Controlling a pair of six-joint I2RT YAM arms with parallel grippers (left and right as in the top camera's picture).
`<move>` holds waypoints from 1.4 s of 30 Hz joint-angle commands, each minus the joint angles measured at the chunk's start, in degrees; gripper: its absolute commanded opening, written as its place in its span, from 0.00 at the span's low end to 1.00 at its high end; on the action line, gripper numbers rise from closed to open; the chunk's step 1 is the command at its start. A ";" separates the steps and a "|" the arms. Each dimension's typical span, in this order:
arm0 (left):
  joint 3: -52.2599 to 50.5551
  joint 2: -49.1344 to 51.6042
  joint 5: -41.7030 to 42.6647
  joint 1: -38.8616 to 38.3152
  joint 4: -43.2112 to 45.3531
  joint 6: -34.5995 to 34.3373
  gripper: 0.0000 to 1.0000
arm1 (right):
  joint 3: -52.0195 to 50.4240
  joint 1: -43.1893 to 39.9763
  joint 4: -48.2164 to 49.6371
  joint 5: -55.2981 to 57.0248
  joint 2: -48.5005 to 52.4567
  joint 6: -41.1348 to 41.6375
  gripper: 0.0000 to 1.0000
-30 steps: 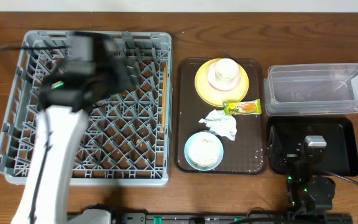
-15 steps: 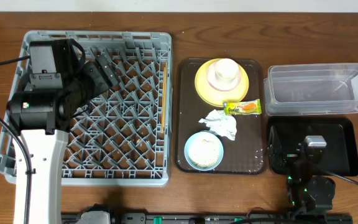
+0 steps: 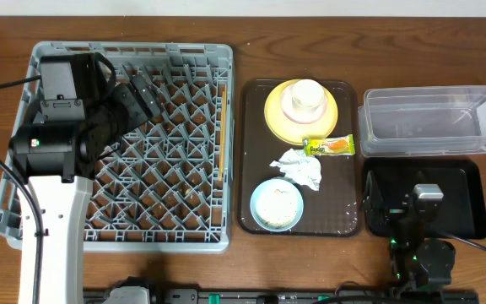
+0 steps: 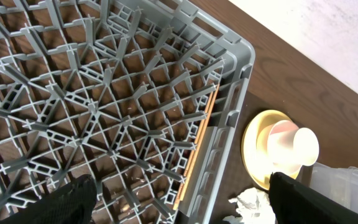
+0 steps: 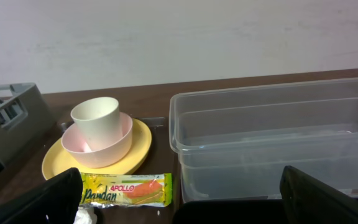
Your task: Sort waste into correct bins and load items into the dishwasher rack
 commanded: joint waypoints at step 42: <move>0.37 0.11 0.35 0.24 -0.11 0.57 0.92 | 78.53 -0.68 -61.18 -22.58 61.16 7.45 0.97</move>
